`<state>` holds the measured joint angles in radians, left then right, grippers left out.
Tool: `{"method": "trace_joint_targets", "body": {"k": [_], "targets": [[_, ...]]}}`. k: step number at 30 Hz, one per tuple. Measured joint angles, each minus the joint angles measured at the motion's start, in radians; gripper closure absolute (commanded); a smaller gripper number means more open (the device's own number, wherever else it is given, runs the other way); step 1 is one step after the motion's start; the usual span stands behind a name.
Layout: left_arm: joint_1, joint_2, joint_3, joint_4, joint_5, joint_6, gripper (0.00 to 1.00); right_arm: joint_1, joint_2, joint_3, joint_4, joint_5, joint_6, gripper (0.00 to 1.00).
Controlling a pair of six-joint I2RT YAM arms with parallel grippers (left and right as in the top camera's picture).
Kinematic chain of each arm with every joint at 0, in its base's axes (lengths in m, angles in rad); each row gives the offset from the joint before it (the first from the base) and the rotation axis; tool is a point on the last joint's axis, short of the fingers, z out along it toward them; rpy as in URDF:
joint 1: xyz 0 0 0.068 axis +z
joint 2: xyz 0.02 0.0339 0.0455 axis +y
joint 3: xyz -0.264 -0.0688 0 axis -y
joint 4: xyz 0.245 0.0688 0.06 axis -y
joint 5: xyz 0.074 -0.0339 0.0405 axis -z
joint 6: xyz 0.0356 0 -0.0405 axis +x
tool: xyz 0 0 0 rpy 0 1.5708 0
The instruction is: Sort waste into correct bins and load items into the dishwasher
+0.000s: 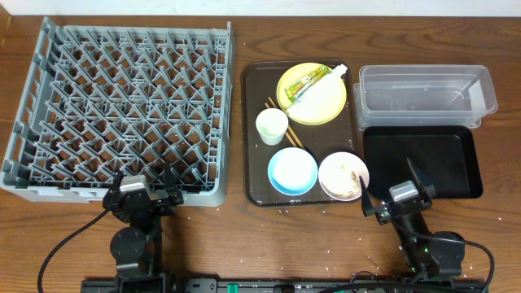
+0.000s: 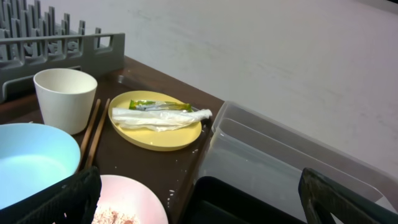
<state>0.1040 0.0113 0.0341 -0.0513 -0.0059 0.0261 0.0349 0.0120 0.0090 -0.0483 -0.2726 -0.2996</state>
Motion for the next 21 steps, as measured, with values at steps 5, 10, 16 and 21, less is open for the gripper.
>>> {"method": "trace_joint_targets", "body": {"k": [5, 10, 16, 21], "targets": [[0.000, 0.000, 0.000, 0.000, 0.000, 0.000, 0.04, 0.000, 0.000, 0.000, 0.000, 0.000, 0.000, 0.01], [0.000, 0.000, 0.000, 0.000, 0.000, 0.000, 0.04, 0.000, 0.000, 0.000, 0.000, 0.000, 0.000, 0.01], [0.000, 0.000, 0.000, 0.000, 0.000, 0.000, 0.04, 0.000, 0.000, 0.000, 0.000, 0.000, 0.000, 0.01], [0.000, 0.000, 0.000, 0.000, 0.000, 0.000, 0.04, 0.000, 0.000, -0.001, 0.008, -0.005, 0.000, 0.01]]}}
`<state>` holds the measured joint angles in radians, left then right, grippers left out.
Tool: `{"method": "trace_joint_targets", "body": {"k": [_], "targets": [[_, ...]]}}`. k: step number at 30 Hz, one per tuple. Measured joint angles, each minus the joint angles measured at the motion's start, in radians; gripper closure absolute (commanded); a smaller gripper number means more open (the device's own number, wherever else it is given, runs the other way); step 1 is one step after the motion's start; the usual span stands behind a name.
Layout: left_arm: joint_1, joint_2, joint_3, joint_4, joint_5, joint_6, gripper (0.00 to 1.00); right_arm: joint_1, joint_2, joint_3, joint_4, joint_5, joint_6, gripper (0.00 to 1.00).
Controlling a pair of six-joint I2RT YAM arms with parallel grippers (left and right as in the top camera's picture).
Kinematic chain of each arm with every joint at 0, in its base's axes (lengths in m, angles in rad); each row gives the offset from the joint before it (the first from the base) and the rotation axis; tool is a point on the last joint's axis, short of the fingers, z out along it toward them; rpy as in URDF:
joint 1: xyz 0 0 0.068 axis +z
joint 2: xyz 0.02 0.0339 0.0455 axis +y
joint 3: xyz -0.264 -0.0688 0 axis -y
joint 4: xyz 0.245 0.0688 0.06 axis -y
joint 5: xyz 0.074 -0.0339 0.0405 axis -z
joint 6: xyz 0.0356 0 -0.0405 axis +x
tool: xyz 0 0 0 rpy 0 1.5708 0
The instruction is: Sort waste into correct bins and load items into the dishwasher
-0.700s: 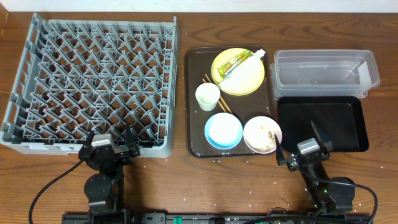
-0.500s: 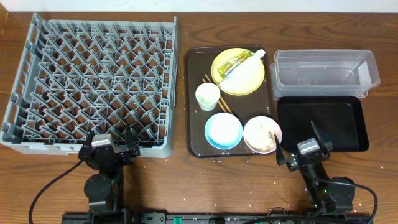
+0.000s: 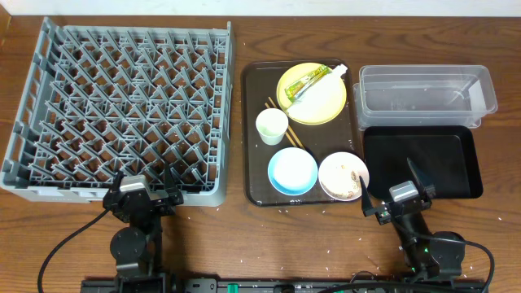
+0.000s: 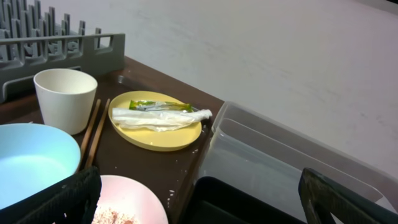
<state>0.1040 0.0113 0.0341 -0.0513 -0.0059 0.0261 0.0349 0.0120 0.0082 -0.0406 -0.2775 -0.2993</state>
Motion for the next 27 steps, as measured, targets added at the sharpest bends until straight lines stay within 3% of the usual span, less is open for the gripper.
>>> {"method": "trace_joint_targets", "body": {"k": [7, 11, 20, 23, 27], "targets": [[0.000, 0.000, 0.000, 0.000, 0.000, 0.000, 0.04, 0.000, 0.008, 0.023, 0.072, -0.010, 0.093, 0.01], [0.000, 0.000, 0.000, 0.000, 0.000, 0.000, 0.04, 0.000, 0.120, 0.193, 0.050, -0.010, 0.123, 0.01], [0.000, -0.001, 0.000, 0.000, 0.000, 0.000, 0.04, 0.000, 0.726, 0.735, -0.048, -0.132, 0.202, 0.01], [0.000, 0.000, 0.000, 0.000, 0.000, 0.000, 0.04, 0.000, 0.942, 0.952, -0.207, -0.171, 0.234, 0.01], [0.000, 0.001, 0.000, 0.000, 0.000, 0.000, 0.04, 0.009, 1.323, 1.370, -0.557, -0.194, 0.267, 0.01]]}}
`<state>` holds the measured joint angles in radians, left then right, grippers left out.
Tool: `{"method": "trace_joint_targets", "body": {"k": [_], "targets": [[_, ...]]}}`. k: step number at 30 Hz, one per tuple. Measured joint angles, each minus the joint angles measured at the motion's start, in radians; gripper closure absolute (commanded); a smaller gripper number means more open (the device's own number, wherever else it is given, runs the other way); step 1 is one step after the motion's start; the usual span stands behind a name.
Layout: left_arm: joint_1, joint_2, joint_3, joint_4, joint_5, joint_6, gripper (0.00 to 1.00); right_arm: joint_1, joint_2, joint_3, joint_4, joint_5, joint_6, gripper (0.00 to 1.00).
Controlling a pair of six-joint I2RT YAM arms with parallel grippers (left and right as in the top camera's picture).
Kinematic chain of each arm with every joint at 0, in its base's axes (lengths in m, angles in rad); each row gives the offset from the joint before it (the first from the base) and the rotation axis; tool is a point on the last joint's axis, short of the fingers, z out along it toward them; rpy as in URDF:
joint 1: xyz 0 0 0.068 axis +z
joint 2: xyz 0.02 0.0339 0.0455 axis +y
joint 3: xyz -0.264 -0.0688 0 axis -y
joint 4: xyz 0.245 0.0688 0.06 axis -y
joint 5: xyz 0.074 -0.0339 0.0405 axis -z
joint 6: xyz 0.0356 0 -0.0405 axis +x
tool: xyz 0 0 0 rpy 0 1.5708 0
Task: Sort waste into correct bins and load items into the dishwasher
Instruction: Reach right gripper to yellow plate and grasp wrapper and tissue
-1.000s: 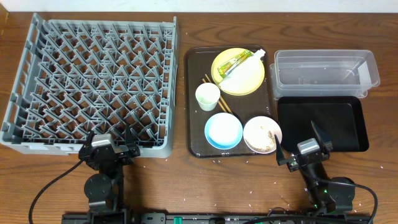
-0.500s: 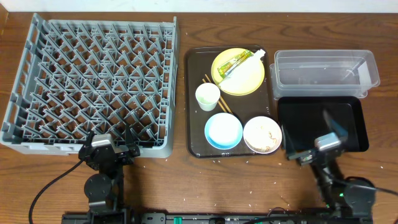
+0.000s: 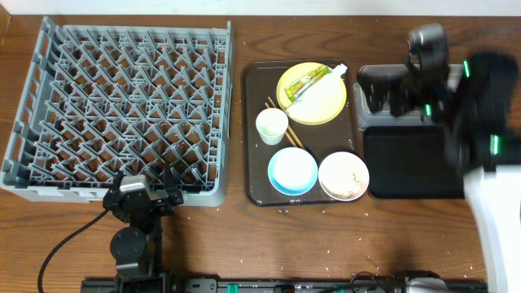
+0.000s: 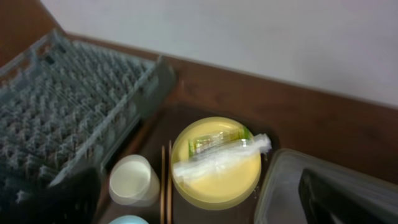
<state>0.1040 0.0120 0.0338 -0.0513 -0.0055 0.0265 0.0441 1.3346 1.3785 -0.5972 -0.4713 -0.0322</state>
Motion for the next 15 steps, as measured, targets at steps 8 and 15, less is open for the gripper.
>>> {"method": "trace_joint_targets", "body": {"k": [8, 15], "targets": [[0.000, -0.001, 0.000, 0.000, 0.000, 0.000, 0.04, 0.110, 0.591, 0.446, -0.039, -0.171, 0.108, 0.04], [0.000, -0.001, 0.000, 0.000, 0.000, 0.000, 0.04, 0.244, 0.763, 0.452, -0.064, 0.139, 0.416, 0.14]]}}
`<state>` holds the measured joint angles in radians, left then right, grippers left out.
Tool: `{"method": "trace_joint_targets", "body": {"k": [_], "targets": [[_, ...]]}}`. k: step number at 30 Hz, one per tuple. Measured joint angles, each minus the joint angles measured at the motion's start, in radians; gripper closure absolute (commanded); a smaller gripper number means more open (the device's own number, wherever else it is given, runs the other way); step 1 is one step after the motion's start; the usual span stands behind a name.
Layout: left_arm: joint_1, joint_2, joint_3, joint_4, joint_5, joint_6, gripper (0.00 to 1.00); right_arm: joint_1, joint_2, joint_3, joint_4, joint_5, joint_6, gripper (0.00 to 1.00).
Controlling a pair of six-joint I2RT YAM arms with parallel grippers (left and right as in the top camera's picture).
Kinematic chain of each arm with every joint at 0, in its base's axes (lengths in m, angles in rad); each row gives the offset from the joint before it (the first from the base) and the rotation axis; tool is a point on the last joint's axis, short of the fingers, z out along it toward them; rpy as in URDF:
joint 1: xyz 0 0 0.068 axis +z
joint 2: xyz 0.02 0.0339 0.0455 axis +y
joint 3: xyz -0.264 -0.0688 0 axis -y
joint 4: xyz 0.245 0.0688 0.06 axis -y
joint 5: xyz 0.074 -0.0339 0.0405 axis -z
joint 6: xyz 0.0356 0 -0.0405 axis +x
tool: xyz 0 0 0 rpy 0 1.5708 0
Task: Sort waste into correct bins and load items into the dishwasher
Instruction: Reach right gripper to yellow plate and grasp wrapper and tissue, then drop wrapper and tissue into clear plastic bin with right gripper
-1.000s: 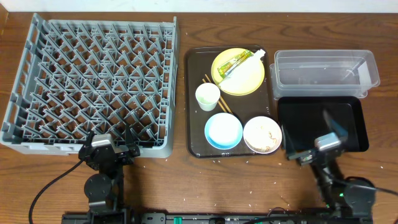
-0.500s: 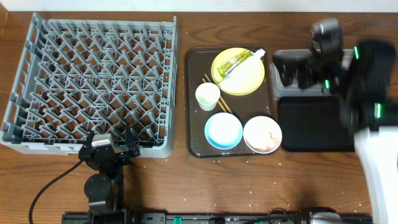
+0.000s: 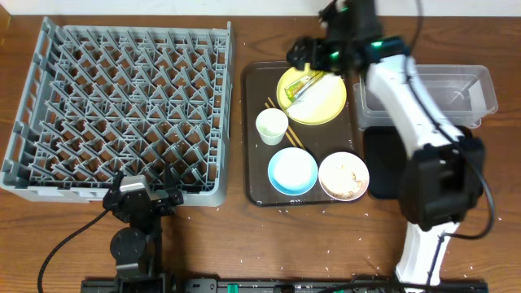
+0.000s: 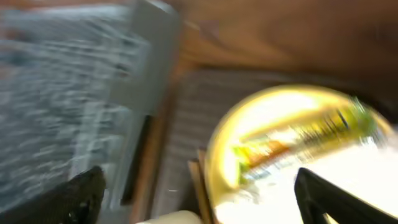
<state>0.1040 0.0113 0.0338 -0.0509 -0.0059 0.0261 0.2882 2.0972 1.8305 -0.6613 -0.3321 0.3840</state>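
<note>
My right gripper [image 3: 316,59] hangs open over the far end of the brown tray [image 3: 254,130], just above the yellow plate [image 3: 321,104]. On that plate lie a green wrapper [image 3: 304,81] and a white wrapper. The right wrist view is blurred: the yellow plate [image 4: 292,162] with the green wrapper [image 4: 292,142] fills the space between the spread fingertips [image 4: 84,194]. A white cup [image 3: 272,125], chopsticks [image 3: 293,137], a blue bowl [image 3: 293,172] and a pink plate with food scraps [image 3: 342,176] share the tray. My left gripper [image 3: 145,194] rests open at the front edge.
The grey dish rack [image 3: 122,106] fills the table's left half. A clear bin [image 3: 456,85] stands at the back right, and a black bin [image 3: 383,167] in front of it is partly hidden under my right arm.
My right gripper has moved left from above the clear bin to above the yellow plate, and sits lower over it. It is still open. The left arm is unchanged.
Both grippers rested open at the table's front edge for the first two moments. Then the right arm was raised and stretched out over the bins at the back right. Now it is over the yellow plate with the wrappers.
</note>
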Motion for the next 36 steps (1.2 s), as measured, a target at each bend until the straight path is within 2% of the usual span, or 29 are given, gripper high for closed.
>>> {"method": "trace_joint_targets", "body": {"k": [4, 6, 8, 16, 21, 31, 35, 36], "targets": [[0.000, 0.000, 0.000, 0.000, 0.000, 0.000, 0.04, 0.101, 0.049, 0.000, -0.041, 0.337, 0.169, 0.20], [0.000, 0.000, 0.000, 0.000, 0.000, 0.000, 0.04, 0.132, 0.066, 0.000, -0.042, 0.437, 0.217, 0.23], [0.000, 0.000, 0.000, 0.000, 0.000, 0.000, 0.04, 0.145, 0.089, 0.001, -0.042, 0.504, 0.263, 0.30], [0.000, 0.000, 0.000, 0.000, 0.000, 0.000, 0.04, 0.133, 0.219, 0.002, -0.044, 0.589, 0.343, 0.41], [0.000, 0.000, 0.000, 0.000, 0.000, 0.000, 0.04, 0.122, 0.240, 0.002, -0.029, 0.582, 0.353, 0.99], [0.000, 0.000, 0.000, 0.000, 0.000, 0.000, 0.04, 0.105, 0.219, 0.003, -0.062, 0.552, 0.345, 0.99], [0.000, 0.000, 0.000, 0.000, 0.000, 0.000, 0.04, 0.079, 0.055, 0.002, -0.087, 0.541, 0.339, 0.98], [0.000, 0.000, 0.000, 0.000, 0.000, 0.000, 0.04, 0.055, -0.042, 0.005, -0.093, 0.538, 0.340, 0.98]]}}
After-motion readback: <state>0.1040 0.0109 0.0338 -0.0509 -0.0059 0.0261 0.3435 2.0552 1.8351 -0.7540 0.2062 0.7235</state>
